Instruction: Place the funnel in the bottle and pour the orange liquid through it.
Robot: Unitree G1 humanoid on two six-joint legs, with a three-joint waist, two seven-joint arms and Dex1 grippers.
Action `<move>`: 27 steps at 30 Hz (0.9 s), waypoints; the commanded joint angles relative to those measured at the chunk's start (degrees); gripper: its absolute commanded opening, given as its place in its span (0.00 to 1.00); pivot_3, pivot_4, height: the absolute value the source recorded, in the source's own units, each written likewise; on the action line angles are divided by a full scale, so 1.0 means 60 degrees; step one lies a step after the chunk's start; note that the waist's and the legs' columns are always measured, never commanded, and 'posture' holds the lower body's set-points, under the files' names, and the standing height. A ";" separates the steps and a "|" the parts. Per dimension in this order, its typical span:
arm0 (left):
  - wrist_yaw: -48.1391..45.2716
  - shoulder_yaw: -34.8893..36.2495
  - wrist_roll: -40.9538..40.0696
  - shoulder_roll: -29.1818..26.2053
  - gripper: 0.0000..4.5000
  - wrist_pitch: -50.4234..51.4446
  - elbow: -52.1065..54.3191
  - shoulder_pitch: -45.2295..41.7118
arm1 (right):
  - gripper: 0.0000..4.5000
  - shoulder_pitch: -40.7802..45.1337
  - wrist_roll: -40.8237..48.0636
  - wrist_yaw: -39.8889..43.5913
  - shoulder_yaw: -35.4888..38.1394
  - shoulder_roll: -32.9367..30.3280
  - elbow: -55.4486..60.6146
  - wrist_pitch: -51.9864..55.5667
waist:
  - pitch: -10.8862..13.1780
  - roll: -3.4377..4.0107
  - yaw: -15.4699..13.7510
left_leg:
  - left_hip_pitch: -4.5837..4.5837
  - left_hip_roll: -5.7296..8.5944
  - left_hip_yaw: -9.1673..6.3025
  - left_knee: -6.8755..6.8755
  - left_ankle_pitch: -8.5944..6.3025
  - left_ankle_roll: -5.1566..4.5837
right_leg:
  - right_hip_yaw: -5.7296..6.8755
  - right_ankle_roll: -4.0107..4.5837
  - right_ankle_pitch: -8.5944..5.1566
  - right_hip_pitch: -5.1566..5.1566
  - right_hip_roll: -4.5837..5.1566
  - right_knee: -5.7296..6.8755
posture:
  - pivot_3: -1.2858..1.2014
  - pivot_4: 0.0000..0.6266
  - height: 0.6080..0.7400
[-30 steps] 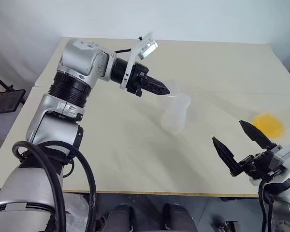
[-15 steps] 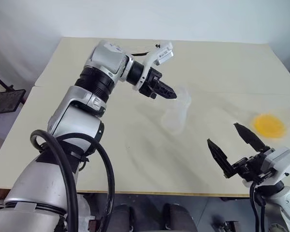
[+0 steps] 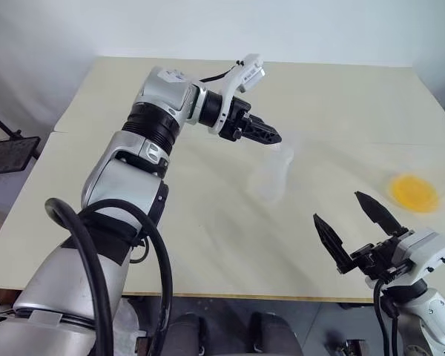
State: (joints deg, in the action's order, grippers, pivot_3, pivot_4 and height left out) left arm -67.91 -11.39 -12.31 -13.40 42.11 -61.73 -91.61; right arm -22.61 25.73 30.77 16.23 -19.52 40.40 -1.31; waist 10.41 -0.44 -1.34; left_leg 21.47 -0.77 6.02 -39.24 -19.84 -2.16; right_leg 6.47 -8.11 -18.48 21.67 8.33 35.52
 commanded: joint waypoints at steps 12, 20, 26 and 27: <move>-0.1239 0.2929 -0.1034 -0.2199 0.99 -0.5951 0.3544 0.5541 | 1.00 0.0469 0.0006 0.0666 0.0163 -0.0830 -0.0296 -0.0286 | -0.0005 0.0007 0.0223 | -0.0017 -0.0009 -0.0005 -0.0001 0.0000 0.0001 | 0.0001 0.0006 -0.0003 0.0000 0.0004 0.0033 | 0.52 0.24 1.00; -0.0991 0.3849 -0.1404 -0.3472 0.99 -0.6662 0.6276 0.9052 | 1.00 0.1105 0.0783 0.1864 0.0446 -0.2164 -0.1144 0.0154 | -0.0005 0.0007 0.0160 | -0.0019 -0.0009 -0.0026 -0.0012 -0.0005 -0.0013 | 0.0011 0.0005 -0.0002 -0.0017 0.0027 0.0040 | 0.52 0.24 1.00; -0.0522 0.4653 -0.1758 -0.3779 0.99 -0.6496 0.8462 1.1737 | 1.00 0.1622 0.1224 0.2759 0.0375 -0.2779 -0.1862 0.0492 | -0.0005 0.0007 0.0131 | -0.0022 -0.0010 -0.0033 -0.0021 -0.0007 -0.0017 | 0.0013 0.0006 -0.0002 -0.0024 0.0034 0.0045 | 0.52 0.24 1.00; -0.0425 0.4712 -0.1866 -0.3792 0.99 -0.6342 0.8733 1.2009 | 1.00 0.1693 0.1235 0.2861 0.0372 -0.2825 -0.1976 0.0473 | -0.0006 0.0006 0.0135 | -0.0023 -0.0010 -0.0035 -0.0021 -0.0007 -0.0018 | 0.0013 0.0006 -0.0002 -0.0028 0.0034 0.0045 | 0.52 0.24 1.00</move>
State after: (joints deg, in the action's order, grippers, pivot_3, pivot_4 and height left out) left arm -71.26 14.15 -21.00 -34.61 3.87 -16.00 -23.82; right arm -13.70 31.50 45.36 18.20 -35.21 29.56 1.52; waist 10.37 -0.40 -0.53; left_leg 21.32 -0.85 5.78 -39.36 -19.89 -2.27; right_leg 6.57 -8.07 -18.50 21.50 8.53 35.80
